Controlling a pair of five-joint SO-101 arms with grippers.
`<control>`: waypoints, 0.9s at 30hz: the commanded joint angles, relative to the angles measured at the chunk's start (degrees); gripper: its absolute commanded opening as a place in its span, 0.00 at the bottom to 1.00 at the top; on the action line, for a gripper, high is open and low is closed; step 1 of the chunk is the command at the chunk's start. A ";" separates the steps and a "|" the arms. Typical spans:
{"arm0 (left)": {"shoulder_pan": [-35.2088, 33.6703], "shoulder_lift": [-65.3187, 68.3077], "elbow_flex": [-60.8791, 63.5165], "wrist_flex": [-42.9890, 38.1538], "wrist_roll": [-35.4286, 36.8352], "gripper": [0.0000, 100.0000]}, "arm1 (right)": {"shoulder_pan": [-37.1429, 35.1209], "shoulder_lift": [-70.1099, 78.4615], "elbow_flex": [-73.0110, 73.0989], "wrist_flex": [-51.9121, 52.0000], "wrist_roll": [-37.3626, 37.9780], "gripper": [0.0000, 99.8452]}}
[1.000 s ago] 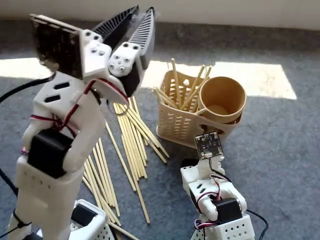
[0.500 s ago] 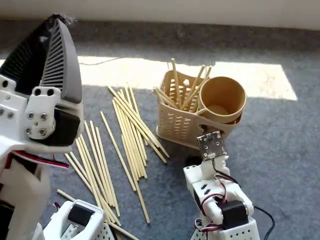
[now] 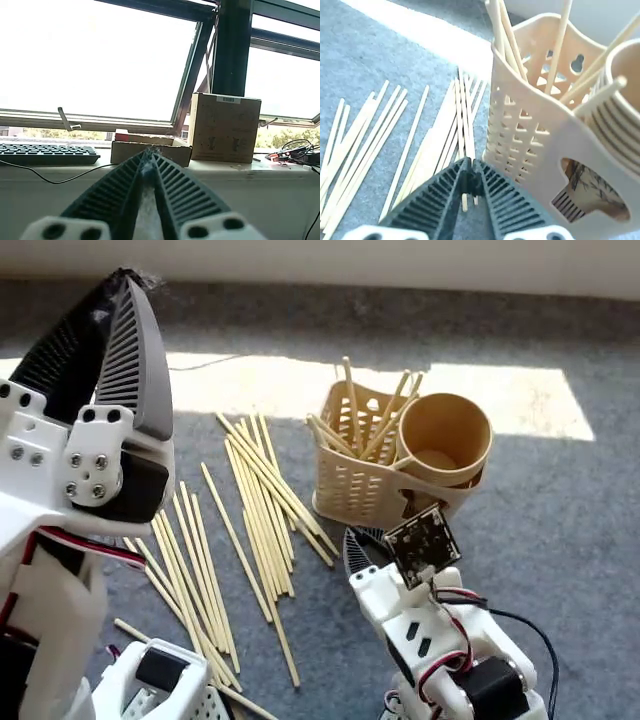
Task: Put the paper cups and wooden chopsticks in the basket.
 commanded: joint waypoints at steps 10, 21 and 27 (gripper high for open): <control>-4.26 -0.22 -0.40 -0.26 -0.18 0.01 | -12.09 37.32 -16.13 -20.00 0.18 0.02; -11.03 -0.22 -0.66 -0.35 -0.09 0.01 | -13.49 74.77 -36.00 -27.21 0.44 0.02; -11.12 -0.22 -0.57 -0.35 -0.18 0.01 | -13.41 93.76 -46.99 -26.68 0.18 0.02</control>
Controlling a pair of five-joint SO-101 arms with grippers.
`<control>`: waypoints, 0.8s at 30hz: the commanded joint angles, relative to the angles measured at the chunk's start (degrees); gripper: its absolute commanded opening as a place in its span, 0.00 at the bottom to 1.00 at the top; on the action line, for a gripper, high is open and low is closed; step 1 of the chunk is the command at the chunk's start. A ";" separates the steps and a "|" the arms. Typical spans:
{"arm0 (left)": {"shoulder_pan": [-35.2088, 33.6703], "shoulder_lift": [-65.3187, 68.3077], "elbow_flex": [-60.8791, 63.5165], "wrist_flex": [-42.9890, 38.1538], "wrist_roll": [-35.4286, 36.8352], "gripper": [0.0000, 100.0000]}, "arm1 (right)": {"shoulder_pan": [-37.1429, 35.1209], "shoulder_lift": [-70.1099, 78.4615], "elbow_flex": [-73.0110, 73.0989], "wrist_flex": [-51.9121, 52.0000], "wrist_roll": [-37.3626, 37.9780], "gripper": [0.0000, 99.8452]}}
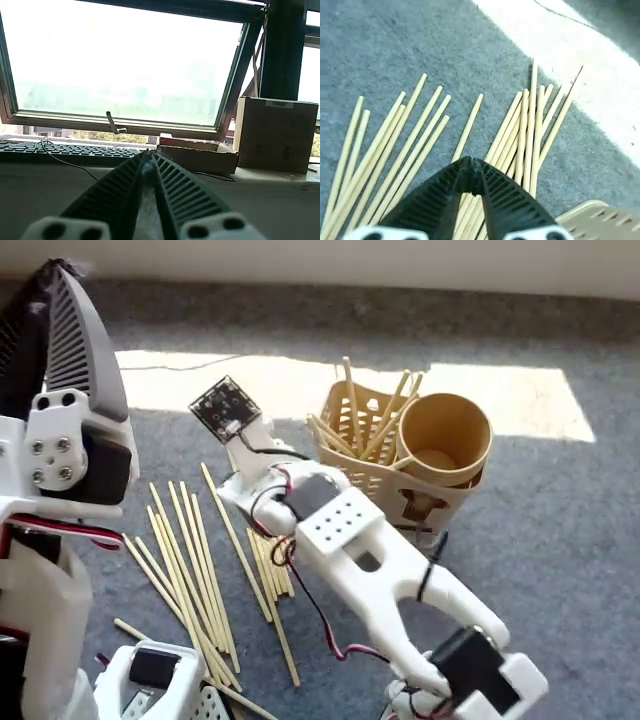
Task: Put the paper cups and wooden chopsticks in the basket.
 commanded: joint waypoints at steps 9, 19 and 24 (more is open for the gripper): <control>-4.26 -0.66 -0.13 0.26 -0.26 0.01 | -0.57 21.49 -18.68 8.40 -5.89 0.09; -13.76 -14.90 17.27 12.22 -0.53 0.02 | -2.42 32.48 -30.73 15.43 -8.70 0.16; -18.68 -23.87 38.11 3.96 -0.26 0.02 | -2.95 37.23 -35.56 19.47 -8.62 0.16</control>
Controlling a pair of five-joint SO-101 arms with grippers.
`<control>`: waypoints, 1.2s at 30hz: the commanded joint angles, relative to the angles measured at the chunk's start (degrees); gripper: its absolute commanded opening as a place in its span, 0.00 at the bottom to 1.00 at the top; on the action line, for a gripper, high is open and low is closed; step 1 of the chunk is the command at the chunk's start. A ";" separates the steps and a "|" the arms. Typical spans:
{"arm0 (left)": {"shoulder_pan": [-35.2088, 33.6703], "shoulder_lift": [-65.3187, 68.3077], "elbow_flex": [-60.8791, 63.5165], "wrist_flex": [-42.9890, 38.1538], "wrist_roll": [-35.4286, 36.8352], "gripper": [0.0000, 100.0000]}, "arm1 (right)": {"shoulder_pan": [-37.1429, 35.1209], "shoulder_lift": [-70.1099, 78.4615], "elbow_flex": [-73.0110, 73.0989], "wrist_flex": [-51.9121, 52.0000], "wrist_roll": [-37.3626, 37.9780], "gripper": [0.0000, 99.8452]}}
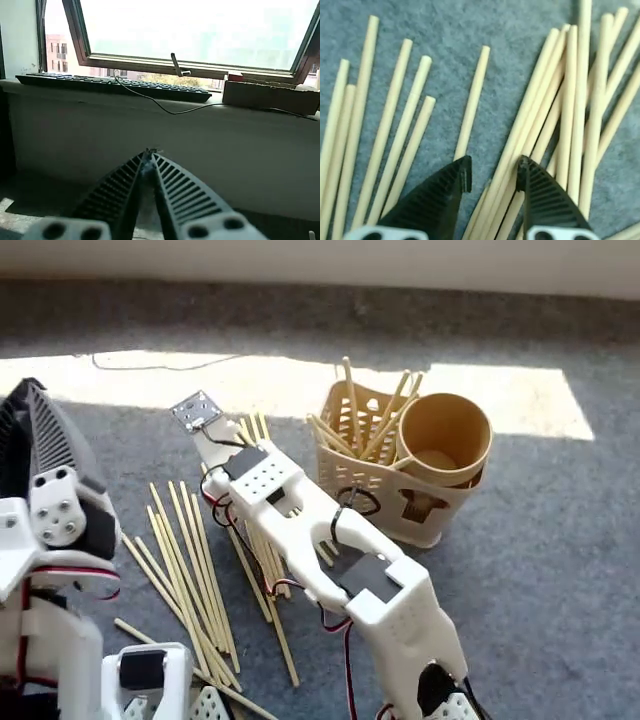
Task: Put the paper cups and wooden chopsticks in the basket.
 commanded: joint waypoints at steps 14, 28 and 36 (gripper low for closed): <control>-14.20 -28.97 42.24 -8.18 -0.26 0.02 | -1.19 9.71 -10.77 6.99 -0.44 0.10; -14.64 -28.18 56.31 -8.44 -0.44 0.02 | -1.19 9.98 -10.42 7.08 -0.53 0.09; -14.90 -28.18 56.92 -5.36 -0.53 0.02 | -0.84 9.63 -10.77 9.98 -0.53 0.00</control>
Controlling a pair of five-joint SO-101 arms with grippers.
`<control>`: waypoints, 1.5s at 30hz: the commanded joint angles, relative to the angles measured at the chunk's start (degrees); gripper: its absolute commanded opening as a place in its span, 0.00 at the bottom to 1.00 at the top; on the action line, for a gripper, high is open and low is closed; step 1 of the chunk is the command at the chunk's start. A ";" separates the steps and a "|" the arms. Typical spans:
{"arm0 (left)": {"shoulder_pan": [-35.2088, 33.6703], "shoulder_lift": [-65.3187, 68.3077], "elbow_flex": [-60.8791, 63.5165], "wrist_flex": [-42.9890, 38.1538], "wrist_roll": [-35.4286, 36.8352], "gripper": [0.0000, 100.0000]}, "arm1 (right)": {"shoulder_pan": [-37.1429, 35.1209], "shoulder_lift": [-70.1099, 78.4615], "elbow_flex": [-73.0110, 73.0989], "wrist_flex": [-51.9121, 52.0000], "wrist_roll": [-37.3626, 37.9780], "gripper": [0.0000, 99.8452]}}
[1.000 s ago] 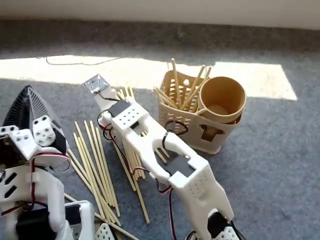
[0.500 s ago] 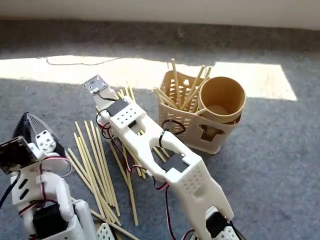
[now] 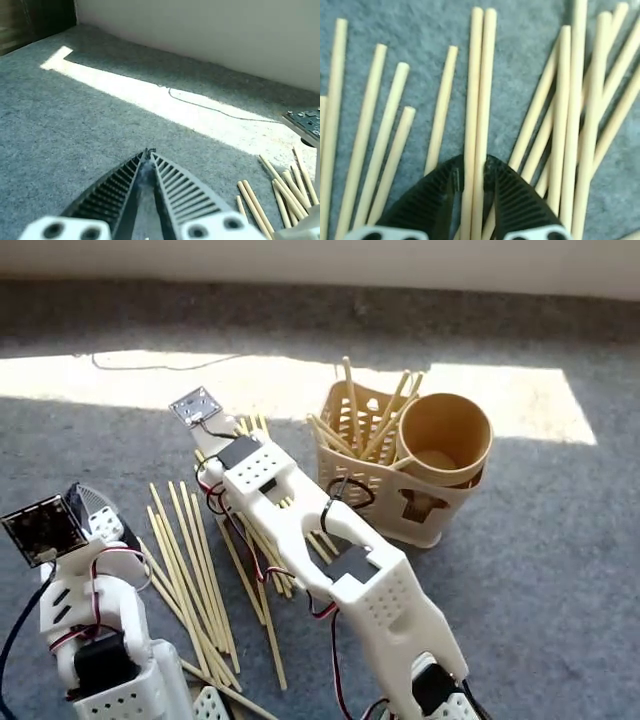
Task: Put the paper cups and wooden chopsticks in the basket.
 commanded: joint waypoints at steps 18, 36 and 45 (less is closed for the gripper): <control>-0.40 -0.48 8.13 1.58 -11.52 0.02 | 2.77 -19.65 9.63 8.13 -0.44 0.00; -0.40 -0.48 8.31 1.49 -11.60 0.02 | 2.77 -52.09 27.21 7.96 -0.53 0.00; -0.40 -0.48 8.40 1.49 -11.69 0.02 | 2.51 -73.80 34.07 7.87 -0.62 0.00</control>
